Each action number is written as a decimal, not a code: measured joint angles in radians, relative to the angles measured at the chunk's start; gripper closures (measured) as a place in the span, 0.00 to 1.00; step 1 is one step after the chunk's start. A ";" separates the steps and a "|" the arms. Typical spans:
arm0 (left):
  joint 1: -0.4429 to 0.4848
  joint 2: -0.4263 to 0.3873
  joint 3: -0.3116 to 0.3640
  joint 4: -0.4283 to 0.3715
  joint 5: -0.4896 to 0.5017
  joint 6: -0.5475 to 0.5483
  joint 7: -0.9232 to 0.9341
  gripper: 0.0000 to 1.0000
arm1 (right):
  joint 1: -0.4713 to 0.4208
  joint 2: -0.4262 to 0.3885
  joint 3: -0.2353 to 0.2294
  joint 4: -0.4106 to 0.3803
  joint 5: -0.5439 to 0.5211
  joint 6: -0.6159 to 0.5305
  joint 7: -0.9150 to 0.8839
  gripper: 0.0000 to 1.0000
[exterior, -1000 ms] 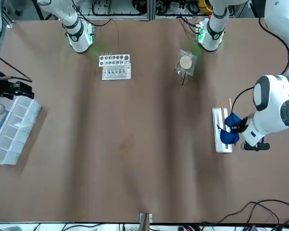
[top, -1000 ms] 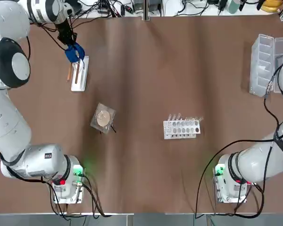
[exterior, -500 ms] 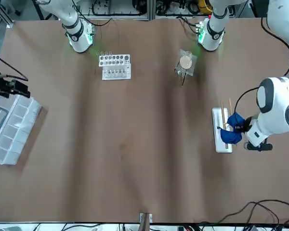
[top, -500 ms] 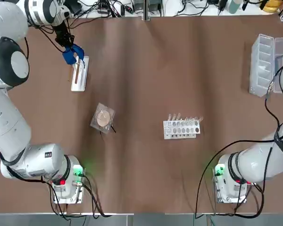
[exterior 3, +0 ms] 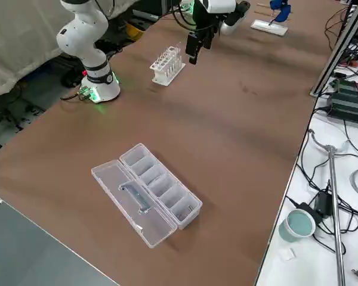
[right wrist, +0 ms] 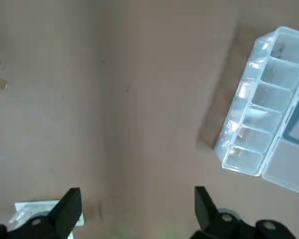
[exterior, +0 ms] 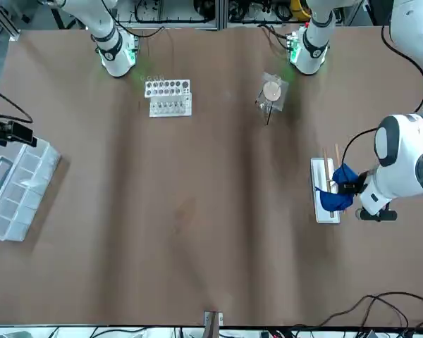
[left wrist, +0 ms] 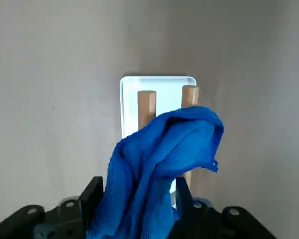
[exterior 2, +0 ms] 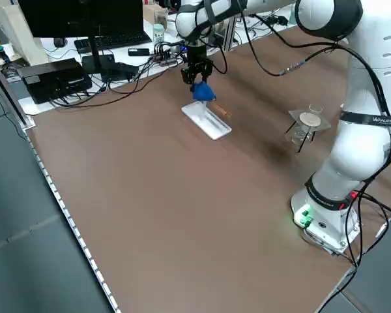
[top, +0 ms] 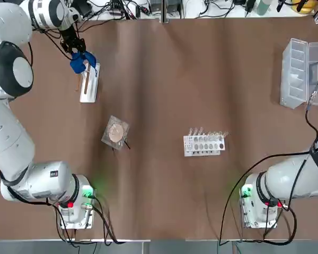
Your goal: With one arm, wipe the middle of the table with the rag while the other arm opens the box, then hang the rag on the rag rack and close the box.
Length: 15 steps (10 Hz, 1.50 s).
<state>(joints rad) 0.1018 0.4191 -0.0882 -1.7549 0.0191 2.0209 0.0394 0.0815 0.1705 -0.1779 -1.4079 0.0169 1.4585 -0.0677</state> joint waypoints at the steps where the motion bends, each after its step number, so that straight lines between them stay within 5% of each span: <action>1: 0.000 0.001 0.000 0.000 0.000 0.000 0.000 0.32 | 0.001 0.000 0.007 0.000 -0.003 0.002 0.000 0.00; 7: -0.013 0.008 -0.003 0.001 0.000 0.000 0.000 0.27 | 0.001 0.000 0.011 -0.002 -0.005 0.003 0.000 0.00; 9: -0.022 0.023 -0.005 0.002 0.000 0.002 0.000 0.09 | 0.001 0.000 0.012 -0.002 -0.005 0.003 0.000 0.00; 15: -0.029 0.042 -0.010 0.008 0.000 0.011 0.000 0.07 | 0.001 0.000 0.012 -0.002 -0.005 0.003 0.000 0.00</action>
<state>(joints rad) 0.0724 0.4615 -0.0980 -1.7473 0.0191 2.0316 0.0395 0.0826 0.1705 -0.1656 -1.4097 0.0120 1.4617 -0.0676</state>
